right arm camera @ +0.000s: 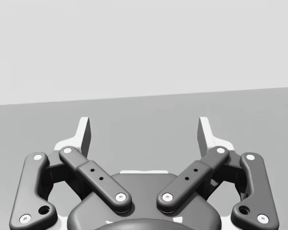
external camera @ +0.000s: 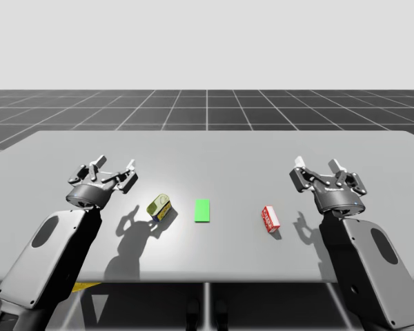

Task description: Look at the card. If it is red, pick the object on the left. If it is green, pick the object on the right.

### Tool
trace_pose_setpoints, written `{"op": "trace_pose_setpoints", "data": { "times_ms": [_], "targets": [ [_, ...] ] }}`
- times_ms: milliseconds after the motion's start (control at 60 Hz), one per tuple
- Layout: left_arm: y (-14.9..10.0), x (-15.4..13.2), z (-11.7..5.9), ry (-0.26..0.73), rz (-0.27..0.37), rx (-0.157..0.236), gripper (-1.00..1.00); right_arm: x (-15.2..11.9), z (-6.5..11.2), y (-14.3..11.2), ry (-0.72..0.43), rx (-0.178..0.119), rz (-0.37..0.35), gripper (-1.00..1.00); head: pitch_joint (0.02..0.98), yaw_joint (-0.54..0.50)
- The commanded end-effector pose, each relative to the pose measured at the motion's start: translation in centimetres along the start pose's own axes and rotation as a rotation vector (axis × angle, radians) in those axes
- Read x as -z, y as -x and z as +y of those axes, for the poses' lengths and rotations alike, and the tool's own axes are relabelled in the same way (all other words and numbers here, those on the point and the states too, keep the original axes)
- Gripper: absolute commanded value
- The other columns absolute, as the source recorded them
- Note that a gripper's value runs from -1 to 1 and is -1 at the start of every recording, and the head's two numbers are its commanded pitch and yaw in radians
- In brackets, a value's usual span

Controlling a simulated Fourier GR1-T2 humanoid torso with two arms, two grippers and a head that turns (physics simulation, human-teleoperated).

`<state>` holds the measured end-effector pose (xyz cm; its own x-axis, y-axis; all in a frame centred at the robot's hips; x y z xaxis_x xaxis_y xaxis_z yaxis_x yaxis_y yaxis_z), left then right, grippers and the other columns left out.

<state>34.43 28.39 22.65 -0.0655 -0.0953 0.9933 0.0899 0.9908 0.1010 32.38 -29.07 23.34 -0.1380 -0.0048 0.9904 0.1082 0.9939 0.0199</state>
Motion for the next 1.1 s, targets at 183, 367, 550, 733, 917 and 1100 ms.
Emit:
{"op": "trace_pose_setpoints", "data": {
  "times_ms": [183,367,550,733,917,1100],
  "targets": [
    [0.07,0.01,0.0,0.002,-0.001,-0.002,-1.0,-0.01,0.0,-0.07,-0.004,0.008,-0.008,-1.0,0.126,0.0],
    [0.02,-0.02,0.05,-0.001,-0.005,-0.005,-1.0,0.14,-0.02,-0.02,0.016,-0.009,-0.001,-1.0,0.23,0.0],
    [0.01,-0.01,0.06,-0.001,-0.009,-0.004,-1.0,0.08,0.12,-0.06,0.017,-0.011,-0.009,-1.0,0.372,0.0],
    [0.04,0.07,0.06,0.001,-0.01,0.0,-1.0,0.09,0.12,-0.18,0.019,0.001,-0.009,-1.0,0.529,0.01],
    [0.08,0.16,0.07,0.005,-0.01,0.003,-1.0,0.01,0.17,-0.25,0.019,-0.001,-0.009,-1.0,0.678,0.02],
    [0.02,0.21,0.1,0.006,-0.013,0.005,-1.0,-0.01,0.27,-0.24,0.015,-0.006,-0.007,-1.0,0.802,0.03]
  ]
}}
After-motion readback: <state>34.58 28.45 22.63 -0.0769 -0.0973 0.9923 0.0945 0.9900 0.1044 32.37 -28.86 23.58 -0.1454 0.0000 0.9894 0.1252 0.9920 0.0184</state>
